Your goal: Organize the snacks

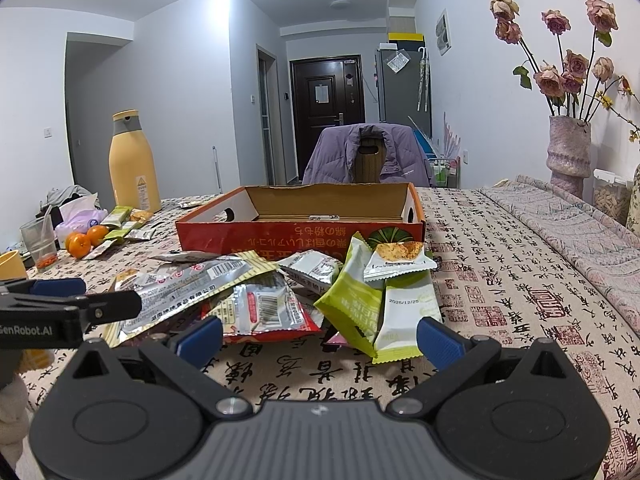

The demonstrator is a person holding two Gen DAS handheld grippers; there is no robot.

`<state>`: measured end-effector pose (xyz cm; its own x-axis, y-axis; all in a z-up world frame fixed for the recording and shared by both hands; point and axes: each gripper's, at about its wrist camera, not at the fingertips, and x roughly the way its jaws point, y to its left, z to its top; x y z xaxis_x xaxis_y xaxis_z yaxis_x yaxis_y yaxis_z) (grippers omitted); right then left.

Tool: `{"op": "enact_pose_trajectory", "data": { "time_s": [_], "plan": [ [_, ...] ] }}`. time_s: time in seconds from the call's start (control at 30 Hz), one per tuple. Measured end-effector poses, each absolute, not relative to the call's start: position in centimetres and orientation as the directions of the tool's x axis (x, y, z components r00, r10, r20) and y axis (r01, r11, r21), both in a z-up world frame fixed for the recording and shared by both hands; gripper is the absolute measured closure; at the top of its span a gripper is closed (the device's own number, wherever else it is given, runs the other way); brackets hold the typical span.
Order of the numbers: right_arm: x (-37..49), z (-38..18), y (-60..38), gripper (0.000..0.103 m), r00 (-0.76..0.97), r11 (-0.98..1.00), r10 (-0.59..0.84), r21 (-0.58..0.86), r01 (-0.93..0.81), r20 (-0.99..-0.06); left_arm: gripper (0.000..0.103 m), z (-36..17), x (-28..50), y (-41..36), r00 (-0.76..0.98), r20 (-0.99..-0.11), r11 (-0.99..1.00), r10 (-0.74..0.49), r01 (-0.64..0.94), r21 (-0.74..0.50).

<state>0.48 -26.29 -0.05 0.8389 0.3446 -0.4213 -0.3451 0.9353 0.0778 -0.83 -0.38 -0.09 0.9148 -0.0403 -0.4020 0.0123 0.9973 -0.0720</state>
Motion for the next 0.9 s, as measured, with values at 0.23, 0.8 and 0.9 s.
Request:
{"op": "enact_pose_trajectory", "data": {
  "time_s": [0.23,0.8,0.9],
  "plan": [
    [0.5,-0.1,-26.3,0.0,0.839,0.936,0.344,0.078,-0.344,-0.422,0.0,-0.1,-0.8,-0.4,0.915,-0.403,0.997,-0.04,0.012,-0.072],
    [0.3,-0.2,-26.4,0.0,0.835,0.935,0.344,0.078,-0.345,-0.43,0.0,-0.5,0.7,-0.5,0.896,-0.44,0.997,-0.062,0.039,-0.06],
    [0.8,-0.4,-26.7,0.0,0.835,0.936,0.342,0.082,-0.341,-0.432,0.0,-0.5,1.5,-0.7,0.891,-0.449,0.998,-0.061,0.054,-0.029]
  ]
}}
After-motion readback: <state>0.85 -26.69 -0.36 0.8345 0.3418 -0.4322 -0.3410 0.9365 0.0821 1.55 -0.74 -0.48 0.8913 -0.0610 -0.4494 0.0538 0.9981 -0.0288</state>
